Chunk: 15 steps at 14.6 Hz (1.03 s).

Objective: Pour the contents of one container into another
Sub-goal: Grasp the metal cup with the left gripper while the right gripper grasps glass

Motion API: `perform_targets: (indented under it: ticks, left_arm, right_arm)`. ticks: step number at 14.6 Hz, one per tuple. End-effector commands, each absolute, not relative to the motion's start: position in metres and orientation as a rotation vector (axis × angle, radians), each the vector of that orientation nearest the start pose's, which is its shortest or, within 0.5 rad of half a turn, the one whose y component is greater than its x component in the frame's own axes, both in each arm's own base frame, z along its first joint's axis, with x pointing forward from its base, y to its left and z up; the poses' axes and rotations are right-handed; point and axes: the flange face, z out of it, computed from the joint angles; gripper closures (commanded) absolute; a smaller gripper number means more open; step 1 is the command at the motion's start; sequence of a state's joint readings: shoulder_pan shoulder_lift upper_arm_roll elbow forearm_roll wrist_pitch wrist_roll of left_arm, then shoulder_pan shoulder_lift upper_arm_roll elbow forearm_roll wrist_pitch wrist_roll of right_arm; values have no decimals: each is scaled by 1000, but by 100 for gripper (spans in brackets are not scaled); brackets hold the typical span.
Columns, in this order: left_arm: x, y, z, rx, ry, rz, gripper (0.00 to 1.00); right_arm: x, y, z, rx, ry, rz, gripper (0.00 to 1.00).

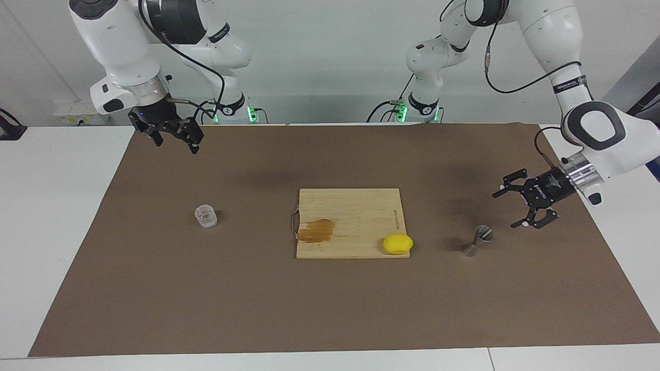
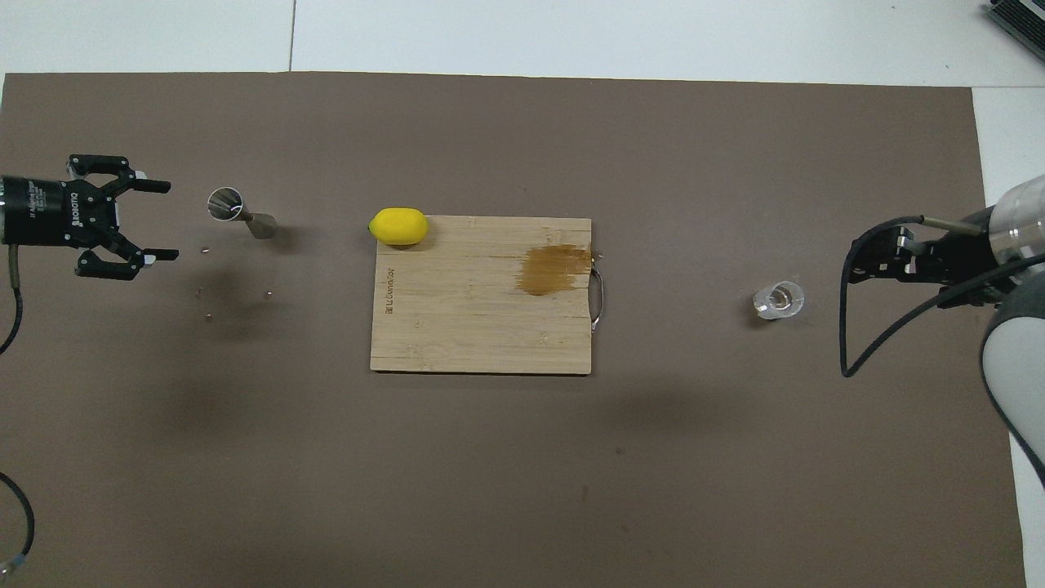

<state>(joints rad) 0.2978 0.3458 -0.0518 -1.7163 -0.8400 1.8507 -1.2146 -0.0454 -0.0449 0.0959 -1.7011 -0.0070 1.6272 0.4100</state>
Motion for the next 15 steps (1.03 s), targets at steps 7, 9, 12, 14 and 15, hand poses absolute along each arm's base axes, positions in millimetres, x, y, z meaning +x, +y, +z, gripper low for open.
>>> perform_targets:
  ticks: [7, 9, 12, 14, 15]
  left_arm:
    - [613, 93, 349, 1375, 1829, -661, 0]
    - [611, 89, 344, 1375, 1814, -664, 0]
    - [608, 80, 334, 1355, 1819, -656, 0]
    - [609, 78, 333, 1332, 1823, -648, 0]
    - [610, 78, 334, 1318, 1825, -641, 0]
  right_arm:
    - [558, 9, 569, -2730, 1351, 53, 0]
    - [560, 3, 554, -2669, 1430, 90, 0]
    - [558, -21, 530, -2510, 1587, 163, 0]
    - [557, -39, 504, -2437, 1643, 250, 0]
    - [559, -53, 482, -2354, 1685, 321, 0]
